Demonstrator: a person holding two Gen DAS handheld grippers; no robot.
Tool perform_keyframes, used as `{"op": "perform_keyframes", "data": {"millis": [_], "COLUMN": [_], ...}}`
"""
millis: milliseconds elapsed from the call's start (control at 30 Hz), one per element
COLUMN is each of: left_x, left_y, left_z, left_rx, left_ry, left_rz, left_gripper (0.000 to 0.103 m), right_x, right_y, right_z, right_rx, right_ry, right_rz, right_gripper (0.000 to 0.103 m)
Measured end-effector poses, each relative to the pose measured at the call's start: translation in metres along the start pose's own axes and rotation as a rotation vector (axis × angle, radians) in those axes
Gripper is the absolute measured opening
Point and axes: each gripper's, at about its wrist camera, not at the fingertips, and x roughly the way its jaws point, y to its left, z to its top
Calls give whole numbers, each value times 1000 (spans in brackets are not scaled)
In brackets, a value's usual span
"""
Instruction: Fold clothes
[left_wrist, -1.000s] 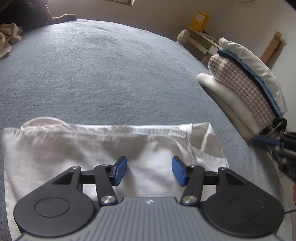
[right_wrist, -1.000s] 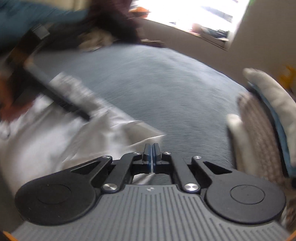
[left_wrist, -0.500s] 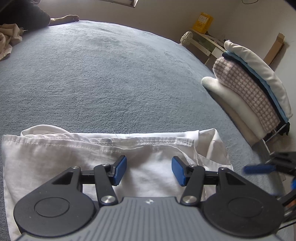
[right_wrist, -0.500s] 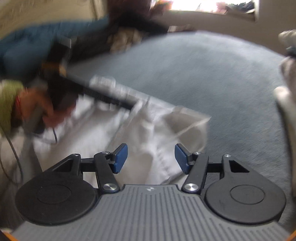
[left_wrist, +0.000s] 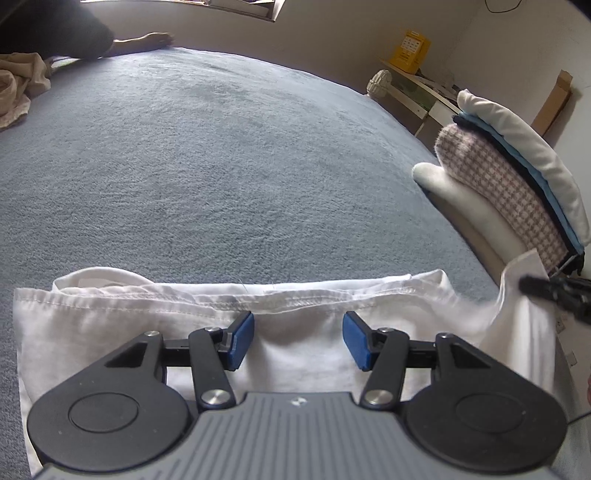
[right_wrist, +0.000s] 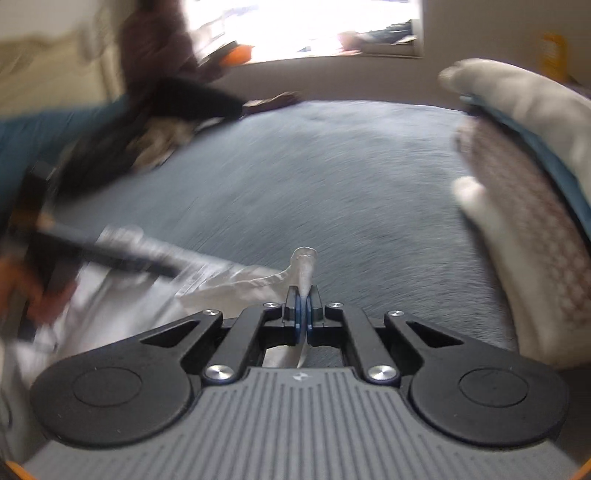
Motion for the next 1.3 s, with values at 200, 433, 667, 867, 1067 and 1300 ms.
{"op": "perform_keyframes", "data": {"millis": [200,433,667,867,1067,1300], "left_x": [-7,-11,-51,-86,-69,-64], "left_y": [8,19,43,89,137,130], "left_z": [3,5,2,-7,0,-2], "left_rx": [-6,9,-60,-129,-291,-255], "left_ry": [-21,-23,-38,-62,-14,-87], "left_rz": [24,54,80,152,88,1], "left_gripper": [55,55,58,66,67,12], "right_x": [10,24,50,60,59,54], "right_y": [-31,-54,-60,-56,-52,-46], "right_z": [-5,-31,-43,-41,-44,-41], "right_rx": [127,251,340,353,378,353], "right_ry": [-52,-46,-8,-2,10,11], "right_rz": [-55,-45,-21,-35,-66,-112], "right_gripper": [1,2,2,3,3,3]}}
